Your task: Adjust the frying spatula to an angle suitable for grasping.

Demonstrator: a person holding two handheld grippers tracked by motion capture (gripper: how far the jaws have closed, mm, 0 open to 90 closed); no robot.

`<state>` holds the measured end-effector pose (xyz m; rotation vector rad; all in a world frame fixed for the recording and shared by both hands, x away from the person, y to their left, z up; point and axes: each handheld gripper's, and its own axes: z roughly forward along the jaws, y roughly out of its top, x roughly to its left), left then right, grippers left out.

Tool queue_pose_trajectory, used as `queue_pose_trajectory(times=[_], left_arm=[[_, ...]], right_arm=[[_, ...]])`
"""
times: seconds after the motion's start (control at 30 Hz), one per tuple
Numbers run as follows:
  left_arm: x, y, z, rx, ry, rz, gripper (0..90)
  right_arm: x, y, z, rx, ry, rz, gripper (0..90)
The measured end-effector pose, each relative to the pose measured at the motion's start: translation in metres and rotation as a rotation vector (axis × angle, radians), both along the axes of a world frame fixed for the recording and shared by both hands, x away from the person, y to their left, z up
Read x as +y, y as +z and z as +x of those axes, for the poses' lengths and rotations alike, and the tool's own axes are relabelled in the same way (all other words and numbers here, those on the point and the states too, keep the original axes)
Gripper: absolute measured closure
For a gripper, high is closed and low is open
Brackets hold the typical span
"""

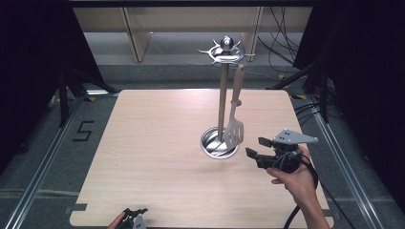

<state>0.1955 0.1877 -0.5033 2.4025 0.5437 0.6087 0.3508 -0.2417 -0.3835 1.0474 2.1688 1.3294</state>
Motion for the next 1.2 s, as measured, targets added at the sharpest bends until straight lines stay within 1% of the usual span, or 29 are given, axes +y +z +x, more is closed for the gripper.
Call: queue_pose_trajectory(times=[0.03,0.07,0.1,0.13,0.17,0.2,0.23,0.27,0.3,0.33,0.37,0.4,0.43,0.47,0.5,0.53,0.63,0.67,0.7,0.73,0.77,0.8,0.83,0.93,0.97,1.07,1.1,1.17,1.2], left_arm=[[0.0,0.0,0.0,0.0,0.0,0.0,17.6],[0.0,0.0,0.0,0.002,-0.002,-0.002,17.6],[0.0,0.0,0.0,0.0,0.0,0.0,17.6],[0.0,0.0,0.0,0.0,0.0,0.0,17.7],[0.0,0.0,0.0,0.001,0.0,-0.001,17.6],[0.0,0.0,0.0,0.001,-0.001,-0.002,17.7],[0.0,0.0,0.0,0.002,-0.001,-0.002,17.7],[0.0,0.0,0.0,0.003,0.0,-0.004,17.7],[0.0,0.001,0.0,0.001,0.0,-0.002,17.7],[0.0,0.001,0.0,0.001,0.0,-0.002,17.7],[0.0,0.001,0.0,0.001,0.001,-0.006,17.7],[0.0,0.001,0.0,0.0,0.002,-0.006,17.7],[0.001,0.001,0.001,-0.003,0.004,-0.004,17.6],[0.001,0.0,0.001,-0.002,0.006,-0.009,17.7],[0.001,0.001,0.001,-0.002,0.005,-0.007,17.7],[0.001,0.001,0.001,-0.003,0.005,-0.004,17.7],[0.001,0.003,0.002,-0.008,-0.004,0.001,17.7],[0.0,0.003,0.002,-0.007,-0.007,-0.004,17.7],[0.0,0.003,0.003,-0.012,-0.006,-0.001,17.7],[0.0,0.003,0.003,-0.011,-0.006,-0.002,17.7],[0.0,0.002,0.003,-0.01,-0.006,-0.001,17.7],[0.0,0.002,0.003,-0.005,-0.006,-0.004,17.7],[0.0,0.002,0.003,-0.008,-0.002,-0.001,17.7],[0.0,0.002,0.004,0.006,-0.004,-0.012,17.7],[0.0,0.001,0.004,-0.009,0.008,0.0,17.6],[0.002,0.002,0.004,-0.009,0.013,-0.002,17.7],[0.002,0.002,0.004,0.0,0.011,-0.008,17.7],[0.001,0.002,0.004,-0.003,0.005,-0.002,17.7],[0.0,0.002,0.004,-0.003,0.004,0.0,17.6]], right_arm=[[0.0,0.0,-0.002,0.031,-0.009,0.008,37.5],[-0.002,-0.001,-0.001,0.016,0.006,-0.006,37.5],[-0.001,-0.002,-0.002,0.019,-0.004,0.002,37.3],[-0.002,-0.004,-0.001,0.007,-0.002,0.0,37.2],[-0.003,-0.004,-0.002,0.011,0.007,-0.01,37.0],[-0.001,-0.005,-0.004,0.032,-0.003,0.008,36.8],[-0.003,-0.006,-0.003,0.019,0.008,-0.011,36.7],[-0.002,-0.007,-0.004,0.042,0.006,0.0,36.4],[-0.001,-0.009,-0.005,0.039,0.004,0.016,36.3],[-0.003,-0.009,-0.004,0.038,0.006,-0.004,36.2],[-0.002,-0.01,-0.006,0.05,0.006,-0.004,36.1],[-0.002,-0.011,-0.005,0.026,0.006,-0.004,36.0],[-0.002,-0.011,-0.005,0.042,0.017,-0.005,36.0],[-0.001,-0.013,-0.008,0.053,0.001,0.002,36.0],[-0.002,-0.014,-0.007,0.04,0.024,-0.012,35.9],[0.0,-0.015,-0.009,0.056,0.01,0.0,35.8],[-0.001,-0.02,-0.009,0.048,0.032,-0.019,35.8],[0.001,-0.021,-0.01,0.077,0.025,0.0,35.7],[0.0,-0.024,-0.01,0.069,0.024,-0.005,35.7],[-0.001,-0.024,-0.011,0.087,0.031,-0.015,35.6],[0.0,-0.027,-0.011,0.091,0.032,-0.005,35.6],[-0.002,-0.027,-0.012,0.097,0.027,-0.021,35.6],[-0.003,-0.03,-0.011,0.084,0.022,-0.028,35.6],[-0.006,-0.036,-0.013,0.111,0.014,-0.018,35.5],[-0.007,-0.037,-0.014,0.123,0.016,-0.026,35.5],[-0.01,-0.044,-0.014,0.13,0.038,-0.037,35.4],[-0.01,-0.047,-0.015,0.132,0.028,-0.039,35.3],[-0.011,-0.05,-0.016,0.152,0.031,-0.039,35.3],[-0.012,-0.051,-0.016,0.13,0.025,-0.05,35.3]])
